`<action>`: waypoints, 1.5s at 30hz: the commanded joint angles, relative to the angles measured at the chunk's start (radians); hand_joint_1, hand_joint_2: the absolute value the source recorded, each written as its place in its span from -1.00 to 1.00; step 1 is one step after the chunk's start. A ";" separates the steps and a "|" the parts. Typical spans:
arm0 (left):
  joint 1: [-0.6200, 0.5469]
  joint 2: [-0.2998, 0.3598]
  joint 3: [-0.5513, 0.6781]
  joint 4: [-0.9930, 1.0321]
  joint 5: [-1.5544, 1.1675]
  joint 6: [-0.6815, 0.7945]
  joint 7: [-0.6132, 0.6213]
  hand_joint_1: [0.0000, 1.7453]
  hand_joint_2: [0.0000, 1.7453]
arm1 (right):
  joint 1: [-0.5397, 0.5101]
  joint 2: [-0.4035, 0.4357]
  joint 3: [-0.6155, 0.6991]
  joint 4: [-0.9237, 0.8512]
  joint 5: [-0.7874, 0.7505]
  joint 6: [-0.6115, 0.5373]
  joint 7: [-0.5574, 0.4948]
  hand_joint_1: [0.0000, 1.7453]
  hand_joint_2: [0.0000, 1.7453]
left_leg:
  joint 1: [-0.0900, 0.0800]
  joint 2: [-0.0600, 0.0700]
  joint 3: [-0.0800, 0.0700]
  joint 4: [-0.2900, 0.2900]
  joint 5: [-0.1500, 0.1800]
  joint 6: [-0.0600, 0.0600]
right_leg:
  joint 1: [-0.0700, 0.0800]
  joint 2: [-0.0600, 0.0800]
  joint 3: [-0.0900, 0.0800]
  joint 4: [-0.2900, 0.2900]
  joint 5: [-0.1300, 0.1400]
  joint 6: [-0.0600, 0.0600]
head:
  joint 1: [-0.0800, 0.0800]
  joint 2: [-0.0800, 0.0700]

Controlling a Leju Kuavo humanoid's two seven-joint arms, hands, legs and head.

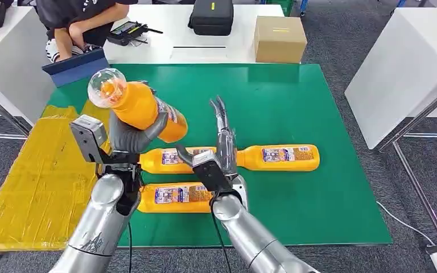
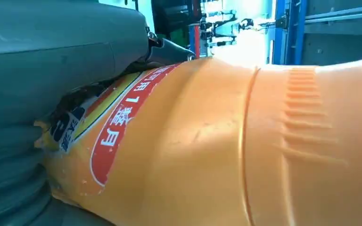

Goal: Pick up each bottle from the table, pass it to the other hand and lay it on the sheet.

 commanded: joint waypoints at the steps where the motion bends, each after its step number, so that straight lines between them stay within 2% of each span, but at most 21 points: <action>1: -0.006 0.064 0.095 -0.004 -0.113 0.088 -0.024 1.00 1.00 | 0.175 -0.179 0.046 -0.448 0.056 0.007 0.093 -1.00 1.00 | 0.001 -0.002 0.004 -0.001 -0.001 -0.003 | 0.001 -0.003 0.005 -0.002 -0.002 -0.001 | 0.000 0.000; 6: -0.013 0.097 0.125 0.004 -0.304 0.174 -0.049 1.00 1.00 | 0.336 -0.279 -0.078 -0.723 0.119 -0.002 0.125 -1.00 1.00 | 0.001 -0.006 0.002 -0.001 -0.001 -0.003 | 0.001 -0.006 0.004 -0.001 -0.002 -0.001 | 0.000 0.000; 8: -0.012 0.116 0.128 0.002 -0.384 0.213 -0.063 1.00 1.00 | 0.389 -0.314 -0.106 -0.761 0.114 -0.013 0.089 -1.00 1.00 | 0.000 -0.004 0.001 -0.001 0.000 -0.002 | 0.000 -0.004 0.002 -0.001 -0.001 0.000 | 0.000 0.000; 13: -0.048 0.166 0.107 0.060 -0.524 0.267 -0.084 1.00 1.00 | 0.433 -0.343 -0.153 -0.789 0.062 -0.045 0.055 -1.00 1.00 | 0.000 -0.002 0.002 0.000 -0.001 -0.003 | 0.001 -0.003 0.003 -0.001 -0.001 -0.001 | 0.000 0.000; 18: -0.128 0.212 0.037 0.171 -0.690 0.333 -0.096 1.00 1.00 | 0.457 -0.354 -0.189 -0.801 0.042 -0.043 0.050 -1.00 1.00 | 0.001 -0.004 0.002 0.000 -0.001 -0.004 | 0.000 -0.005 0.003 0.000 -0.002 -0.001 | 0.000 0.000; 23: -0.246 0.256 -0.071 0.348 -1.041 0.459 0.004 1.00 1.00 | 0.484 -0.370 -0.209 -0.818 0.020 -0.047 0.033 -1.00 1.00 | 0.001 -0.006 0.003 0.001 -0.001 -0.004 | 0.000 -0.007 0.003 0.000 -0.002 -0.001 | 0.000 0.000; 30: -0.259 0.253 -0.074 0.375 -1.043 0.466 0.004 1.00 1.00 | 0.487 -0.372 -0.211 -0.823 0.020 -0.047 0.032 -1.00 1.00 | 0.001 0.000 0.003 0.000 -0.001 -0.002 | 0.000 -0.001 0.001 -0.001 -0.001 -0.001 | 0.000 0.000; 37: -0.328 0.306 -0.150 0.518 -1.364 0.543 0.151 1.00 1.00 | 0.525 -0.389 -0.232 -0.857 0.026 -0.047 0.021 -1.00 1.00 | 0.001 -0.003 0.004 0.001 -0.001 -0.003 | 0.000 -0.003 0.002 0.000 -0.002 -0.001 | 0.000 0.000; 45: -0.328 0.306 -0.150 0.518 -1.364 0.543 0.151 1.00 1.00 | 0.525 -0.389 -0.232 -0.857 0.026 -0.047 0.021 -1.00 1.00 | 0.000 -0.002 0.003 0.000 -0.001 -0.003 | 0.000 -0.001 0.001 0.000 -0.001 -0.001 | 0.000 0.000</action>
